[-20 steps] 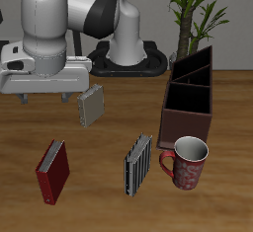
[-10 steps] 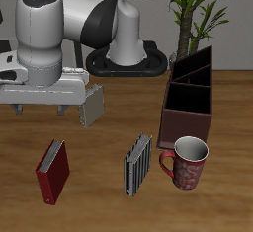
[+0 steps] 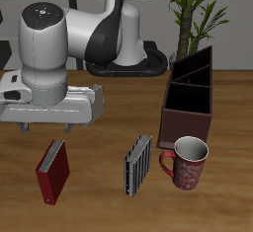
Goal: Place the red book into the left desk caddy's front compartment
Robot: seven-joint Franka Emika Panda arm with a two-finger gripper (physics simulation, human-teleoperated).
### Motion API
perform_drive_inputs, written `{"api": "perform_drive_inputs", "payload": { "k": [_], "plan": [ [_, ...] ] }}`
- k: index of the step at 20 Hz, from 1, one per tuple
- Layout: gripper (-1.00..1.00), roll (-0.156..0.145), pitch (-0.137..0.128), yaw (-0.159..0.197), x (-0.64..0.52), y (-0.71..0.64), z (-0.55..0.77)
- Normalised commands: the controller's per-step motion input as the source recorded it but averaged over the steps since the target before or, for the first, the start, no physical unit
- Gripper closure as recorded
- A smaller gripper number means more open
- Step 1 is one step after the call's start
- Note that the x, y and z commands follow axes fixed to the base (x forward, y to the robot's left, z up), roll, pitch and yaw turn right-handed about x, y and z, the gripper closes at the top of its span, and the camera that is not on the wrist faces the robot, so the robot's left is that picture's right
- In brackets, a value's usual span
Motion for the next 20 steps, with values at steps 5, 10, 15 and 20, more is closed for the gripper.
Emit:
{"api": "perform_drive_inputs", "payload": {
  "k": [5,10,15,20],
  "plan": [
    [-1.00,0.013,0.016,-0.008,0.11,0.08,-0.27],
    [-1.00,-0.015,0.010,-0.018,0.07,-0.12,-0.24],
    [-1.00,0.000,-0.014,-0.007,-0.06,0.05,-0.12],
    [-1.00,0.041,-0.069,-0.056,-0.21,-0.01,-0.09]
  ]
}}
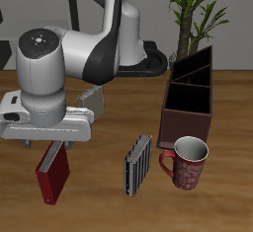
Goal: Place the red book into the left desk caddy's front compartment
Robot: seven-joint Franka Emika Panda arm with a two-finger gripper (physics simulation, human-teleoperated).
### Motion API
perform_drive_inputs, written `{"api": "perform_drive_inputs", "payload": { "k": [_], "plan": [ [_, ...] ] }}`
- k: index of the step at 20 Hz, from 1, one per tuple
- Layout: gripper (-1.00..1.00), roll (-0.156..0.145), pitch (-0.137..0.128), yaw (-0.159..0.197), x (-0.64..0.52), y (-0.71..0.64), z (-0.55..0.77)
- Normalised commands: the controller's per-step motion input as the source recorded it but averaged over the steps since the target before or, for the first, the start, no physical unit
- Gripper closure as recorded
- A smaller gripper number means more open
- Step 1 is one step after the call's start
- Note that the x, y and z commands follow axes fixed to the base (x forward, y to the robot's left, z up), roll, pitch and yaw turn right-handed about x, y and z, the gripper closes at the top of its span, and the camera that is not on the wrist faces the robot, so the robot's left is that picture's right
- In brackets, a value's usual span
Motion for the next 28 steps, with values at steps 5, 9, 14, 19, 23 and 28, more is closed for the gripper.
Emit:
{"api": "perform_drive_inputs", "payload": {
  "k": [5,9,14,19,23,28],
  "plan": [
    [-1.00,0.012,-0.062,-0.020,-0.16,-0.09,-0.09],
    [-1.00,-0.041,-0.048,-0.043,-0.21,-0.33,-0.12],
    [-1.00,-0.031,-0.005,-0.009,-0.12,-0.22,-0.12],
    [-1.00,-0.007,-0.016,-0.021,-0.09,0.06,-0.12],
    [-1.00,0.023,-0.052,-0.036,-0.03,0.21,0.07],
    [-1.00,-0.005,-0.005,-0.011,0.06,0.09,0.03]
  ]
}}
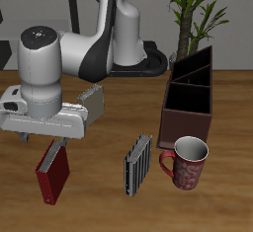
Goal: Place the red book into the left desk caddy's front compartment
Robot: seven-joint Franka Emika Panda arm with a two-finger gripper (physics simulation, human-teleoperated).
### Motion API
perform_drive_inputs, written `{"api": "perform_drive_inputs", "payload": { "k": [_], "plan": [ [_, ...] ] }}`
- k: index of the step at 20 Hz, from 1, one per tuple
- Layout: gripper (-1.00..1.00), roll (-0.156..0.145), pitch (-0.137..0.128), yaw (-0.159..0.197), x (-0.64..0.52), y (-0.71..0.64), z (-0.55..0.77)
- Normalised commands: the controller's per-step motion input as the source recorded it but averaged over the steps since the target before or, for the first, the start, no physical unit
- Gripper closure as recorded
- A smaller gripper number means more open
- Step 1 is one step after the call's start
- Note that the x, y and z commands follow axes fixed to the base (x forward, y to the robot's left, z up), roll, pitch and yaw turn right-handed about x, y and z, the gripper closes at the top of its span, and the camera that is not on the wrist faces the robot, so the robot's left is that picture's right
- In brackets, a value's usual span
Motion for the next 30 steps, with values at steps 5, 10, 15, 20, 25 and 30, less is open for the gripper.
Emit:
{"api": "perform_drive_inputs", "payload": {
  "k": [5,10,15,20,25,30],
  "plan": [
    [-1.00,-0.011,-0.001,-0.030,0.03,-0.05,-0.05],
    [-1.00,0.011,0.011,-0.025,0.06,0.12,-0.17],
    [-1.00,-0.002,0.023,-0.015,0.14,0.12,-0.21],
    [-1.00,-0.006,0.020,-0.002,0.02,-0.01,-0.17],
    [-1.00,-0.011,0.014,-0.018,-0.02,-0.07,-0.09],
    [1.00,-0.019,0.036,-0.017,0.00,-0.13,-0.28]
  ]
}}
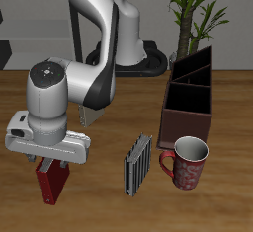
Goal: Place the red book into the left desk caddy's front compartment
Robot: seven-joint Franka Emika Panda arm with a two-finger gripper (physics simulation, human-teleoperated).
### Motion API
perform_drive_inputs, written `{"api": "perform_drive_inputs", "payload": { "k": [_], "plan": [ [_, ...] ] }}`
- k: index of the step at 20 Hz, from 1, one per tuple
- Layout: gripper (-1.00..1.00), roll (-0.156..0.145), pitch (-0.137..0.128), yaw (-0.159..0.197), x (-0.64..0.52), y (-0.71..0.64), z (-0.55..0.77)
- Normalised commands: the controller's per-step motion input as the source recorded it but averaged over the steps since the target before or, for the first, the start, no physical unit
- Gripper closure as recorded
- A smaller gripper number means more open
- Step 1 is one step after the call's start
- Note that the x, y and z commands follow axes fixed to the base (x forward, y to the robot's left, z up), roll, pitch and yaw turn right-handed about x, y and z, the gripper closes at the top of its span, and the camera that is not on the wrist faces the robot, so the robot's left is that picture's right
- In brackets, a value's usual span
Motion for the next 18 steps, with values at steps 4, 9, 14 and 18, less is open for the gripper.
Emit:
{"api": "perform_drive_inputs", "payload": {
  "k": [4,9,14,18],
  "plan": [
    [1.00,-0.014,0.029,0.002,0.05,-0.06,-0.24],
    [1.00,0.010,0.004,-0.011,0.04,0.07,-0.08],
    [1.00,0.006,-0.019,0.012,-0.04,0.12,0.20],
    [1.00,-0.029,-0.044,-0.003,-0.17,-0.01,0.41]
  ]
}}
